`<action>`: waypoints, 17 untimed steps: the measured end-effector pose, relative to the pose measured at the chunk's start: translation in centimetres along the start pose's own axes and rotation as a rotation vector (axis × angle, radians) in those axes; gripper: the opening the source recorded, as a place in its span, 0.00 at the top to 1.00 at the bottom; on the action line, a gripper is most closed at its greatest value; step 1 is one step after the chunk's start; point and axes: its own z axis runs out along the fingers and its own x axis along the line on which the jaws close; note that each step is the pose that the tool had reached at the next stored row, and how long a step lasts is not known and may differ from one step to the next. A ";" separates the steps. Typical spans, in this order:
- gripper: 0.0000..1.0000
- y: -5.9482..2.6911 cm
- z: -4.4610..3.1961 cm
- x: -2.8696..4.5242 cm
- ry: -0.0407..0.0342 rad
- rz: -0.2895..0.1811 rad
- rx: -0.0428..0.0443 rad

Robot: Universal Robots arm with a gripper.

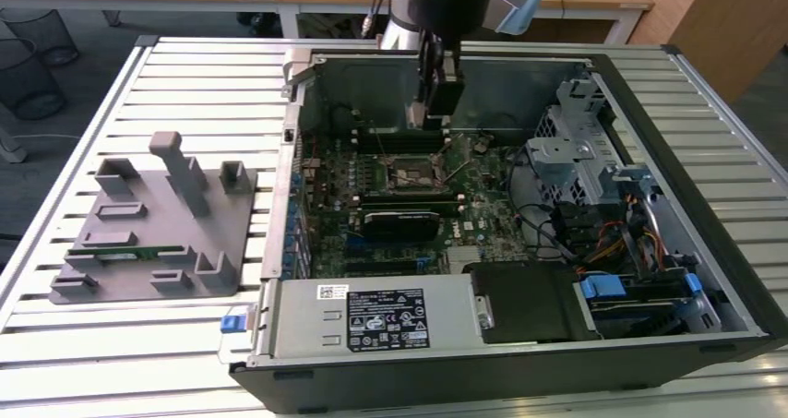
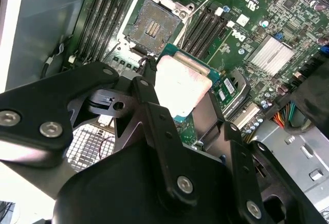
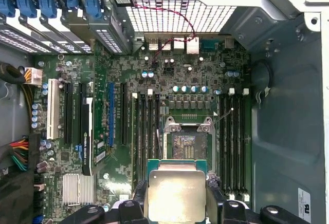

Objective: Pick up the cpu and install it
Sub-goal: 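Place the cpu into insertion slot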

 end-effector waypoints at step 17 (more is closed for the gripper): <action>0.47 -0.03 0.97 0.01 0.0000 0.000 0.0000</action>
